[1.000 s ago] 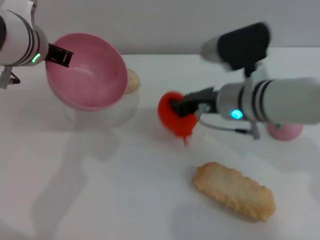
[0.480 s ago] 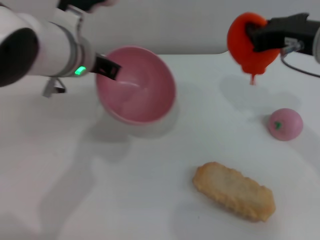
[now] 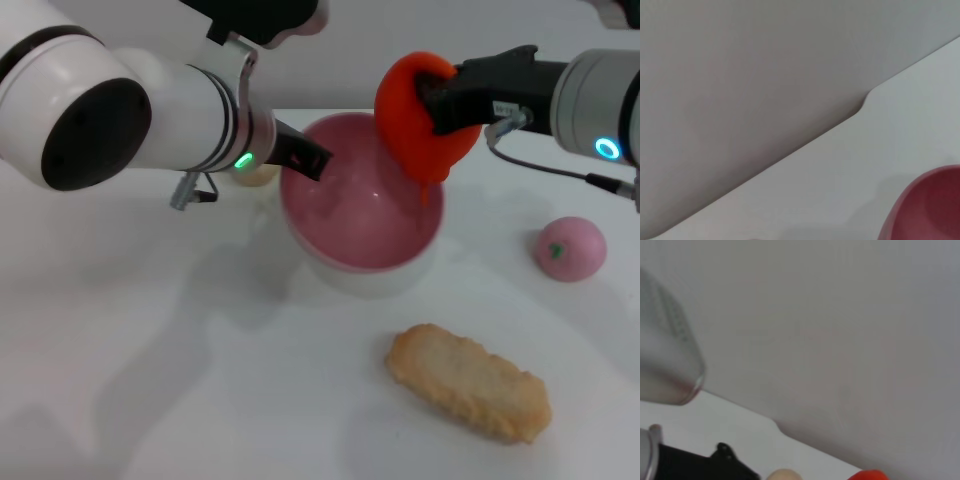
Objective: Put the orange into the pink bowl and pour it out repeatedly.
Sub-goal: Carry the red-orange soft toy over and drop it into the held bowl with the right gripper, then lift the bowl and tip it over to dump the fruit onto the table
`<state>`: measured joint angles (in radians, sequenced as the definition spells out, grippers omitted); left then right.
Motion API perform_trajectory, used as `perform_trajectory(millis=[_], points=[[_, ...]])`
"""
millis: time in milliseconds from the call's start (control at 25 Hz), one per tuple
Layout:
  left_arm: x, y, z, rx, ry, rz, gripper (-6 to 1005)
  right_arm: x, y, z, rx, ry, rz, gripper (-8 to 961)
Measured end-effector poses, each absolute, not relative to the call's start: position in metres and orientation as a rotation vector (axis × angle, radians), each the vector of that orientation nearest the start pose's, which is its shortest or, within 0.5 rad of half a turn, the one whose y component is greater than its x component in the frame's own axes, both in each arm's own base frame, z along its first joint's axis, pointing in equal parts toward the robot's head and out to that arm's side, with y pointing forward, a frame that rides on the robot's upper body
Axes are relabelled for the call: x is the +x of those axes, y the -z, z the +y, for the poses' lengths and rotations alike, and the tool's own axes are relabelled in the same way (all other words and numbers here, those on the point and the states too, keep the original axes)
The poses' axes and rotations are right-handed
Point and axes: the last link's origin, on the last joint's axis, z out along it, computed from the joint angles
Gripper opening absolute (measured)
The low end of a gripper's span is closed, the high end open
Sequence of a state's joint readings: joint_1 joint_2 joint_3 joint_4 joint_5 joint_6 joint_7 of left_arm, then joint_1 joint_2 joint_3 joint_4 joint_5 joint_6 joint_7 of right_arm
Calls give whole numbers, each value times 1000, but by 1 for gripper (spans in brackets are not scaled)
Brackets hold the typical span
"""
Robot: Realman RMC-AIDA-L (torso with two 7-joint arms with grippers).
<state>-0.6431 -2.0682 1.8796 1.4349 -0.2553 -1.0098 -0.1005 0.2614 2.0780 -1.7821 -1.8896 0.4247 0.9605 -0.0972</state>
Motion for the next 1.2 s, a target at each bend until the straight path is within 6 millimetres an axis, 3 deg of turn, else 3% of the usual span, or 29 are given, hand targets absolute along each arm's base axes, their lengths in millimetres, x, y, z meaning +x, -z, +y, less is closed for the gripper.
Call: perform_trajectory(millis=[280,720,840,960,1080,1200], points=[[-96,56,381,-2278,-101,-709,45,94,-2,327,-2263,-260,727,46],[-89,58,382,-2290,-75,-670,45,96,-5,330,-2243,-268,735,208],[-85,61,381,-2310,-65,-611,44,113,-28,341,-2112,-289,818,317],[-73,71,377,-2349,-9,-501,43,144,-58,350,-1954,-277,913,459],[-62,83,374,-2386,42,-349,43,182,-85,352,-1823,-244,1012,536],[-51,100,369,-2418,83,-83,43,193,-88,349,-1795,-228,1041,614]])
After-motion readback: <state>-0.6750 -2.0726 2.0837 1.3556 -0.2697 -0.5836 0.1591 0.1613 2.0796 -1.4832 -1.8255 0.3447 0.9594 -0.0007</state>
